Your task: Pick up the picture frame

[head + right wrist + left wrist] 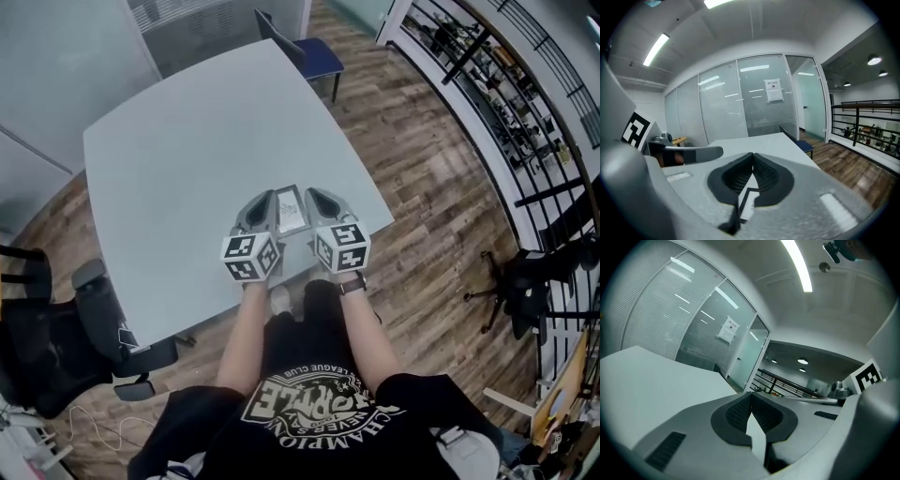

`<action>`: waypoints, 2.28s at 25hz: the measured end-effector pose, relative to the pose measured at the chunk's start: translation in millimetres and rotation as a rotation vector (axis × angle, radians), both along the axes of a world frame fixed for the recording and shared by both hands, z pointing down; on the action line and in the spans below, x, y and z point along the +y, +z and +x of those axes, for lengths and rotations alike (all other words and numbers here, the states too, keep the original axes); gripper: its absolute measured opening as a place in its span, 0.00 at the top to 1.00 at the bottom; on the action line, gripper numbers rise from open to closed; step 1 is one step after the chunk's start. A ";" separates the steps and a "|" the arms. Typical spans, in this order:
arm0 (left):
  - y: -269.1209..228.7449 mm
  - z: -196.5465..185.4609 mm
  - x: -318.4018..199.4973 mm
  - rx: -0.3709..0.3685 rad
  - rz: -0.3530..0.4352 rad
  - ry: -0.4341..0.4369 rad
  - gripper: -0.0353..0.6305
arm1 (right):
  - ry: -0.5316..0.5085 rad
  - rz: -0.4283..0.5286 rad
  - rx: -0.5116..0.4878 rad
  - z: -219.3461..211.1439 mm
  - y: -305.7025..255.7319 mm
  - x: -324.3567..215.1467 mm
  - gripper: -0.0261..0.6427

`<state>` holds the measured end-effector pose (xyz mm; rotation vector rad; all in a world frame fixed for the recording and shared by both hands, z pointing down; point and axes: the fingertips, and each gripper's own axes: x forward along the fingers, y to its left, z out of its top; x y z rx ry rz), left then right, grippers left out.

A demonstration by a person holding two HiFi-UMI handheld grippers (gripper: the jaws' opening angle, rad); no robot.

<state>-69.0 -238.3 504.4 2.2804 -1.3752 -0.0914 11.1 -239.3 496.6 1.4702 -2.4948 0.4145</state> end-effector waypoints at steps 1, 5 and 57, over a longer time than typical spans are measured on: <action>6.5 2.5 -6.6 -0.006 -0.011 -0.001 0.94 | -0.003 -0.017 0.002 3.9 7.4 -8.1 0.96; 34.1 10.3 -34.5 -0.033 -0.062 -0.025 0.94 | -0.042 -0.088 0.016 14.3 40.6 -41.0 0.96; 259.9 24.1 -44.6 -0.242 -0.625 -0.046 0.77 | -0.154 -0.523 0.148 26.4 263.7 -67.4 0.82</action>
